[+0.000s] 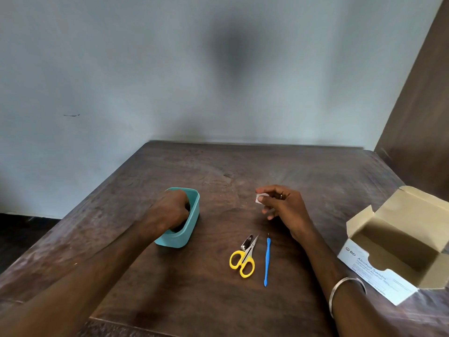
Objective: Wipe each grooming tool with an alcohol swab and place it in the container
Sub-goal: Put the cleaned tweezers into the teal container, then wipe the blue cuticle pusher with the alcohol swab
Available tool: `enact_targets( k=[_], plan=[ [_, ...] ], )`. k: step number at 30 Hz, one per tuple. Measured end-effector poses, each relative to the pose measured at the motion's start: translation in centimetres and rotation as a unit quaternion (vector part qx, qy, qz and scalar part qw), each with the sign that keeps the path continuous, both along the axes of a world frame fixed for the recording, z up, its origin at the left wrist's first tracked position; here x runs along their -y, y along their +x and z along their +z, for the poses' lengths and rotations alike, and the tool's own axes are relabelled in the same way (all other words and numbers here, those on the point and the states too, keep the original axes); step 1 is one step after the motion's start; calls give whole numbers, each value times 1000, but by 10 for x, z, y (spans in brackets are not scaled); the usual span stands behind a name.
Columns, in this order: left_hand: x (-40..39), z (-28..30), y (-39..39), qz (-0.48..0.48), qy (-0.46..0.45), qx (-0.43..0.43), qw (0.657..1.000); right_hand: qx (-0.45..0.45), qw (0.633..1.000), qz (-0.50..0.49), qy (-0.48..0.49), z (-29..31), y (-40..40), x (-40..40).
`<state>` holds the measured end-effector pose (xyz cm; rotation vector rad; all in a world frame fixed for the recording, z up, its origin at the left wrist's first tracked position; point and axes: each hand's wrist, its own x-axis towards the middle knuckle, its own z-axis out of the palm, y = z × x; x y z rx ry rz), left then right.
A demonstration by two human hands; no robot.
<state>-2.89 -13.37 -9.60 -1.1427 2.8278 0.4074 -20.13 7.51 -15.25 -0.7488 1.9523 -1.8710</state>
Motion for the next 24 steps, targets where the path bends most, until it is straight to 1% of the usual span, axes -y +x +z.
enact_targets(
  k=[3,6,7,9,11,13,14,16,19,22,24],
  plan=[
    [1,1,0,-1,12,6,1000,-8,1000,2,3,0,0,-1],
    [0,5,1,13,40,-15,999,-15,1000,1,8,-2,-1,0],
    [-1,7,2,14,24,-30,999,-17,1000,3,7,-3,-1,0],
    [-9,13,5,-6,-80,-89,993,-12,1000,5,-2,-3,-1,1],
    [-26,20,9,-33,-169,-182,968,-14,1000,1,-3,-4,-2,1],
    [-47,27,12,-65,-200,-240,948,-33,999,-2,8,-5,-2,1],
    [-56,28,12,-84,-192,-242,947,-42,999,-3,13,-5,-3,1],
    [-74,27,9,-117,-142,-205,961,-47,999,-3,14,-7,-3,1],
    [-91,18,1,-140,-66,-109,982,-43,999,-12,8,-7,-4,2],
    [-102,7,-4,-160,-31,-39,986,-47,999,-18,13,-8,-4,2],
    [-104,2,-5,-156,6,-2,988,-49,999,-15,17,-8,-5,2]
  ],
)
